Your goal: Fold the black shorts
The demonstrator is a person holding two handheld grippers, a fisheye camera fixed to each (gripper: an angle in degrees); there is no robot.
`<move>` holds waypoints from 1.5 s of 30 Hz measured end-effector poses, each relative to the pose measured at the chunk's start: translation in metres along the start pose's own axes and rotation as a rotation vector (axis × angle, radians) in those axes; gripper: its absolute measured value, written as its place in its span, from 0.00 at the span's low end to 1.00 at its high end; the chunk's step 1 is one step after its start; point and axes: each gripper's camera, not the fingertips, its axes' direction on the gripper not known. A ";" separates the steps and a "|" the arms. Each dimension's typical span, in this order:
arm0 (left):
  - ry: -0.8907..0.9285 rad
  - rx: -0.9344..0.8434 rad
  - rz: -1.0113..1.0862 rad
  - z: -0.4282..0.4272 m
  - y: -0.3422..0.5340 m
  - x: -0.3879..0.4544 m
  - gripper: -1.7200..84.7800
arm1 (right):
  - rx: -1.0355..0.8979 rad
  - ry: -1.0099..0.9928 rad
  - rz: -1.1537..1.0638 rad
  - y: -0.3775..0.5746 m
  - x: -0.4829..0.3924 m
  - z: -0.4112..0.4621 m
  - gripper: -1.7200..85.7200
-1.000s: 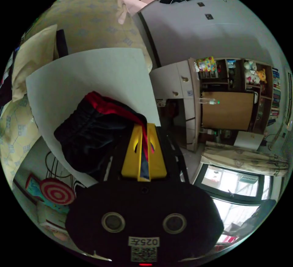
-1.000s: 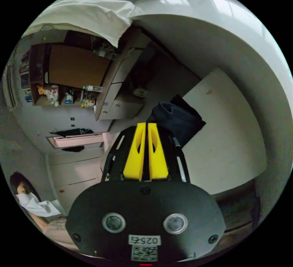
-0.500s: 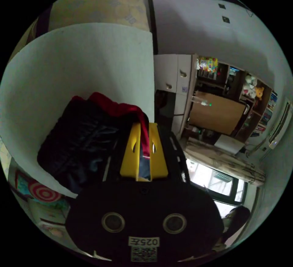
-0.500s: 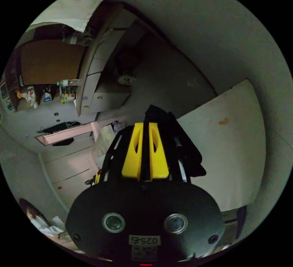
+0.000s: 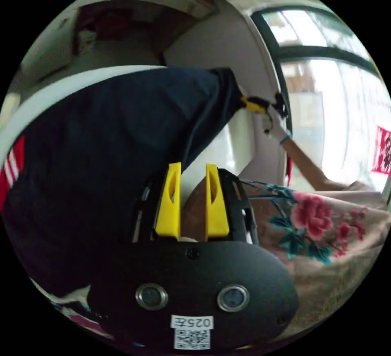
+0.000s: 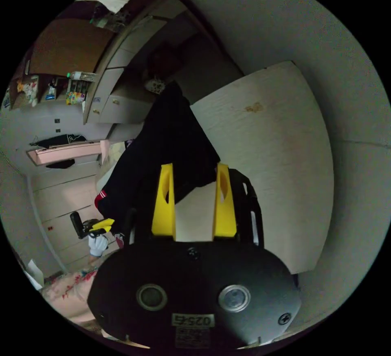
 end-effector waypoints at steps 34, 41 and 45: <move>-0.141 0.602 -0.685 -0.132 0.327 -0.090 0.06 | 1.051 0.322 -0.693 0.217 -0.206 0.168 0.01; -0.055 0.798 -0.748 -0.206 0.420 -0.186 0.09 | 0.985 -0.360 -1.016 0.215 -0.288 0.266 0.07; 0.101 0.750 -0.746 -0.223 0.417 -0.238 0.12 | 0.596 -0.175 -1.300 0.182 -0.367 0.421 0.15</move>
